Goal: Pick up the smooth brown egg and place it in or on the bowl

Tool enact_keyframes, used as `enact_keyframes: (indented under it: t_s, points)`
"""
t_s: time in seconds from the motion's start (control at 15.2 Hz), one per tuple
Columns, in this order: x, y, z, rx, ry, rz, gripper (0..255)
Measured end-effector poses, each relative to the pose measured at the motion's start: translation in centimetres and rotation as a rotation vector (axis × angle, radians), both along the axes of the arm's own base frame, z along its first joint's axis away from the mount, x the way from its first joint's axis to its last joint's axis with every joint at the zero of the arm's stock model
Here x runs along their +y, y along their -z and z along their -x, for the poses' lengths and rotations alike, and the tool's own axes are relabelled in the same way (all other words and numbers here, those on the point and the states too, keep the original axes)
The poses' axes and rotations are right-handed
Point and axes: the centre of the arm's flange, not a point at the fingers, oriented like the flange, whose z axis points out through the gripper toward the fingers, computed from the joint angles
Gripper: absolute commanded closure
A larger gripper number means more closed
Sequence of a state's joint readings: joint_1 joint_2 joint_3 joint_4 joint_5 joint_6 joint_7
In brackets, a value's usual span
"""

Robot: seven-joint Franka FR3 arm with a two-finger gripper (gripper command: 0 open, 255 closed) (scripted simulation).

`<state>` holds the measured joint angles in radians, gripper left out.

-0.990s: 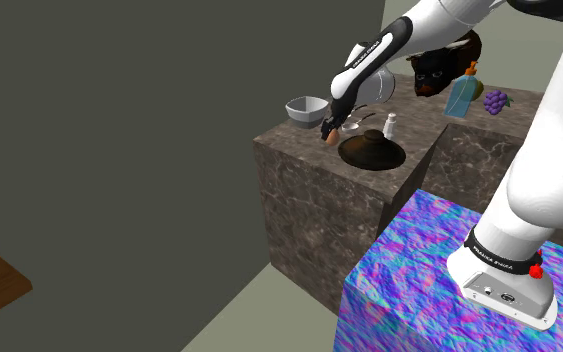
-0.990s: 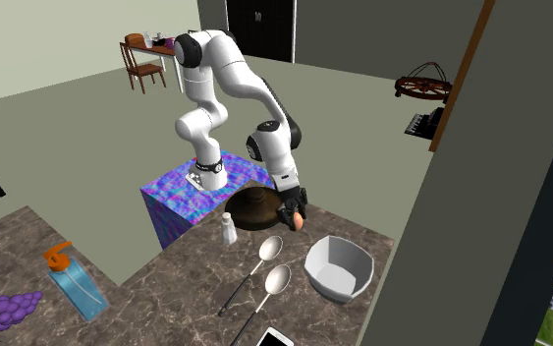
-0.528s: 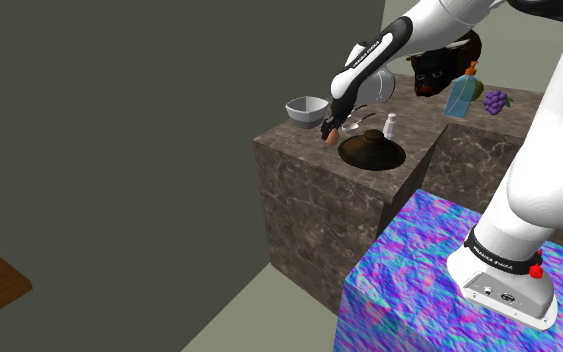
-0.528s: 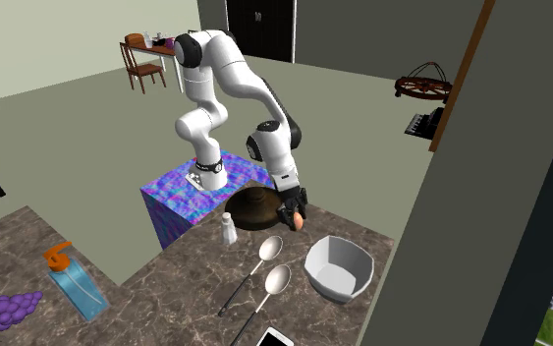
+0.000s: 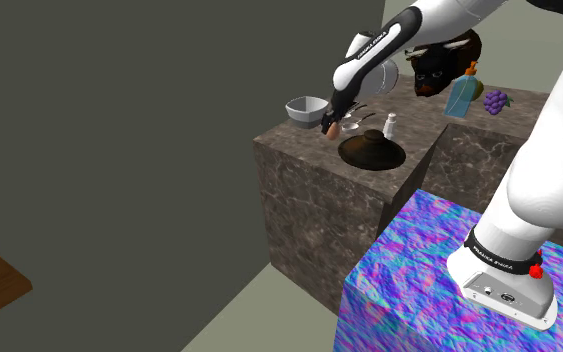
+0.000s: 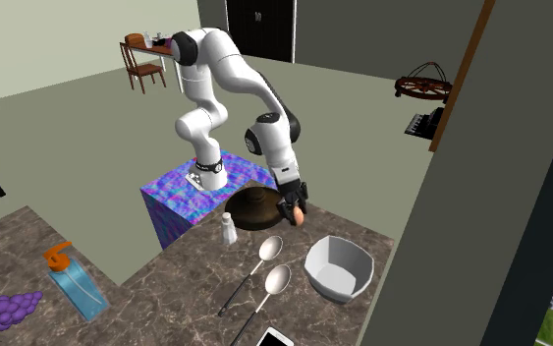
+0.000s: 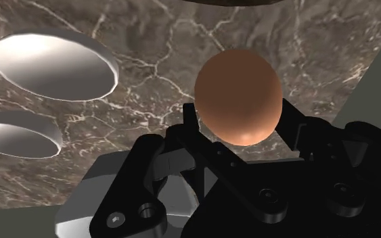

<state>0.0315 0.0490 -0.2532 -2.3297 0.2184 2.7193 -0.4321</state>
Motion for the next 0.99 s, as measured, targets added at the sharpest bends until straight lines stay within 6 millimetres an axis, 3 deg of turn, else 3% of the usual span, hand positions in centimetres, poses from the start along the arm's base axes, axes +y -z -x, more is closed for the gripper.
enact_keyframes:
  t_s: [0.99]
  points:
    - [0.1,-7.9,0.1,0.000,0.000,0.000,255]
